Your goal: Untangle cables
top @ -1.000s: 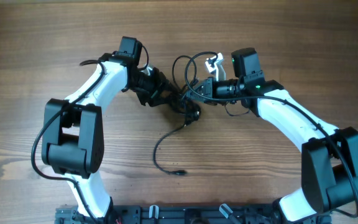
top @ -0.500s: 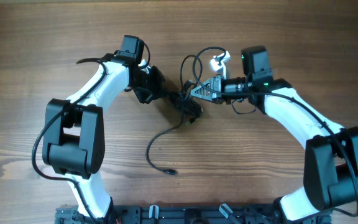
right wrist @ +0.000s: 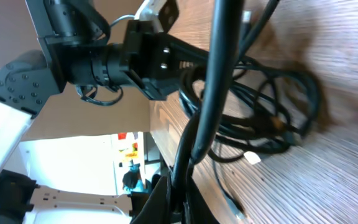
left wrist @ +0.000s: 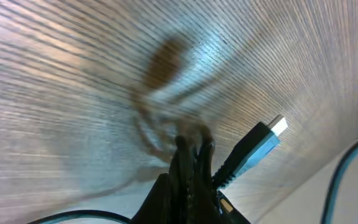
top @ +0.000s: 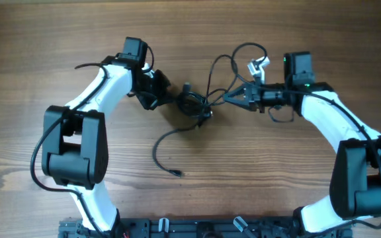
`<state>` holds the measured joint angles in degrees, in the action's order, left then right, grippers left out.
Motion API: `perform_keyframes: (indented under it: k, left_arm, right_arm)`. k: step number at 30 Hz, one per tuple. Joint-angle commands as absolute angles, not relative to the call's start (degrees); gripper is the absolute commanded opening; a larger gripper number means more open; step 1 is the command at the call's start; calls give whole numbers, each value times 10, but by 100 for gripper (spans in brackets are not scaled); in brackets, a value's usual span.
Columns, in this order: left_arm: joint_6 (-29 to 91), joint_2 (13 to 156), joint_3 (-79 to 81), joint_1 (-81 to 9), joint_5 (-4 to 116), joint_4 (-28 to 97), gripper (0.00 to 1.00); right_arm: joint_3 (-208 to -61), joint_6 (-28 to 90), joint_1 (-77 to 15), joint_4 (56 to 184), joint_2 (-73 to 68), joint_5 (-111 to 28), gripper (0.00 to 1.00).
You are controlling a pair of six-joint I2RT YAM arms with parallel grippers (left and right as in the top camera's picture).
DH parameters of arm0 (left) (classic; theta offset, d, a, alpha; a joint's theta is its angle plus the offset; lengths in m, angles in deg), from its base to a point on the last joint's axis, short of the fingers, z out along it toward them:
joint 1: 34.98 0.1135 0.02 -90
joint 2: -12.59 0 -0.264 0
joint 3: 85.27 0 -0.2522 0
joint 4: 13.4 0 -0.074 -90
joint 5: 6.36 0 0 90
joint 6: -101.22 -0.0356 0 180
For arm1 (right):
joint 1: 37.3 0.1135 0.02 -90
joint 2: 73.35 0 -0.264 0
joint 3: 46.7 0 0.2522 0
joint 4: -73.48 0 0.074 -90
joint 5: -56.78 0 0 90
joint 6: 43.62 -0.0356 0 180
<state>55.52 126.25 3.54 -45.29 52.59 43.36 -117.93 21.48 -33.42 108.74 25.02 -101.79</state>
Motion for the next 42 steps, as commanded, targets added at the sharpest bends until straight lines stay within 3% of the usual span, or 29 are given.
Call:
perform_keyframes:
  k: [1,14,18,23,27,31,33,36,38,42]
  left_arm:
    - [545,1270,43,-379,673,443,4]
    - [546,1270,43,-274,683,470,4]
    - [545,1270,43,-270,678,471,4]
    - [545,1270,43,-307,663,463,4]
    - [529,1270,43,-331,661,458,4]
    - [415,1270,42,-330,585,446,4]
    - [358,1267,40,-327,520,443,17]
    - [292,1262,40,-326,436,436,57]
    - [259,1259,39,-326,400,436,66]
    - [253,1258,39,-326,400,436,68]
  right_arm:
    - [-1189,287,-394,1120,238,-1091,4]
    - [-1189,359,-441,1287,238,-801,4]
    - [-1189,357,-436,1313,238,-795,4]
    - [-1189,356,-386,1319,238,-851,37]
    - [-1189,343,-285,1293,238,-862,42]
    - [-1195,340,-193,1231,236,-898,41]
    - [-1212,328,-165,1218,230,-899,42]
    - [-1250,328,-124,1209,215,-899,43]
    - [-1273,336,-95,1200,215,-897,45]
    - [-1277,343,-38,1139,215,-825,51]
